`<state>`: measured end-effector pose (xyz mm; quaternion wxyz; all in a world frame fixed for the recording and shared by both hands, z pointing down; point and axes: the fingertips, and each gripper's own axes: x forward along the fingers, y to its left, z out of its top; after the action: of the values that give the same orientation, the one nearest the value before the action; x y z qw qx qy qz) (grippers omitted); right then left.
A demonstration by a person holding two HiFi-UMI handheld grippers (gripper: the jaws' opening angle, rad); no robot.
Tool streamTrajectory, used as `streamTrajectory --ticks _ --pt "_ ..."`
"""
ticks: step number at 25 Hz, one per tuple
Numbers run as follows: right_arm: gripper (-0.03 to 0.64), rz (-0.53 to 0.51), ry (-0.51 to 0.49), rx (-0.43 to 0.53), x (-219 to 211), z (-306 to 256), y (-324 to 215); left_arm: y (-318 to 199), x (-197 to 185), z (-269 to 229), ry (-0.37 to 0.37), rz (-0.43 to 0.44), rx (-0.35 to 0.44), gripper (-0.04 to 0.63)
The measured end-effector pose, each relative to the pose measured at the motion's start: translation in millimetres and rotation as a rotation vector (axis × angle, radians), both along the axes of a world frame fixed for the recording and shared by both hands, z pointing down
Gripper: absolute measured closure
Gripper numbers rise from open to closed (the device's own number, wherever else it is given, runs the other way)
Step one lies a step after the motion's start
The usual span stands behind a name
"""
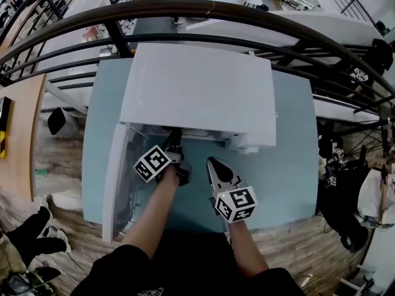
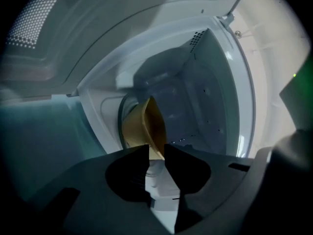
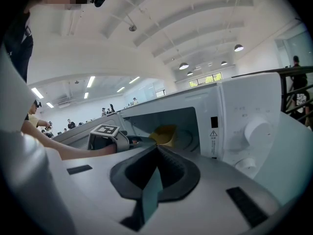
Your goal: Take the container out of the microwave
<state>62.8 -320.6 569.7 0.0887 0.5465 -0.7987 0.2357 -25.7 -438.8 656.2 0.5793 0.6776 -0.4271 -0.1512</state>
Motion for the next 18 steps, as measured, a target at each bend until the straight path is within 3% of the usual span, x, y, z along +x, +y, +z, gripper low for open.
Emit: streamTrajectory --ticks 13,18 --pt "0.611 -0.007 -0.004 -0.013 1 5 -2 -8 1 7 0.07 -0.082 -0.071 0.512" --pt "0.611 -0.012 -0.005 -0.015 1 5 -1 -9 -1 11 0.111 -0.121 -0.133 0.514"
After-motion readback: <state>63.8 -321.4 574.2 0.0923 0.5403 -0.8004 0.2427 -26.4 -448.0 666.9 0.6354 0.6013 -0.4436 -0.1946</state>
